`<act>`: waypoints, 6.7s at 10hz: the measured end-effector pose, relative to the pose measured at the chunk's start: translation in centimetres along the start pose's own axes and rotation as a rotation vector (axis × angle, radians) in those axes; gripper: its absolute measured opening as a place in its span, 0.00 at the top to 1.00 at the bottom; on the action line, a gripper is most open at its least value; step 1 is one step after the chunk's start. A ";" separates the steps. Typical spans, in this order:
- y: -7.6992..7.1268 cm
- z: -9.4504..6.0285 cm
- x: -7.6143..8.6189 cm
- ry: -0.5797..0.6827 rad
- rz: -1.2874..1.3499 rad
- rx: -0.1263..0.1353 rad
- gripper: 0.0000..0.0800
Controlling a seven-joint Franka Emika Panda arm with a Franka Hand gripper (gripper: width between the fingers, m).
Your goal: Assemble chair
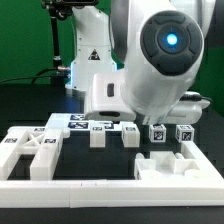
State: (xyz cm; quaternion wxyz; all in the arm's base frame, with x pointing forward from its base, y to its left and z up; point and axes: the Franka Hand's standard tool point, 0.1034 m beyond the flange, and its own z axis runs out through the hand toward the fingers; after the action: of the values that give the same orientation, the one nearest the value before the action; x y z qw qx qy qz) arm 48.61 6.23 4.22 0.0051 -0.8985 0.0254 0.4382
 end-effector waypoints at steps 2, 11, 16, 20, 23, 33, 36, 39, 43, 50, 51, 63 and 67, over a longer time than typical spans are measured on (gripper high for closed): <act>0.0 0.1 0.0 -0.002 0.000 0.000 0.19; 0.0 2.5 1.0 -0.002 0.003 -0.005 0.43; 0.0 2.5 0.9 -0.003 0.003 -0.004 0.65; -0.6 -1.5 -0.8 -0.008 -0.011 -0.001 0.65; -1.6 -6.4 -3.7 0.059 -0.038 -0.005 0.65; -4.8 -15.8 -2.7 0.795 -0.100 0.075 0.65; -5.7 -17.9 -1.0 1.044 -0.133 0.087 0.65; -6.2 -18.8 -0.5 1.324 -0.140 0.107 0.65; -5.8 -17.8 0.6 1.545 -0.143 0.111 0.65; -6.0 -14.7 3.3 1.493 -0.153 0.096 0.65; -6.0 -14.8 3.4 1.498 -0.156 0.094 0.65; -6.3 -13.6 4.8 1.505 -0.176 0.079 0.65; -6.3 -13.6 4.8 1.505 -0.187 0.068 0.25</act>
Offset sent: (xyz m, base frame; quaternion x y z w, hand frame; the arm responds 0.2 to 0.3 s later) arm -0.0320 0.0002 -0.0298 -0.0165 0.0133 0.0191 0.9996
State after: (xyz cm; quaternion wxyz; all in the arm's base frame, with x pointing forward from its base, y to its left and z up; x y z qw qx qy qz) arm 62.53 11.88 8.73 0.0513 -0.9528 -0.0407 -0.2965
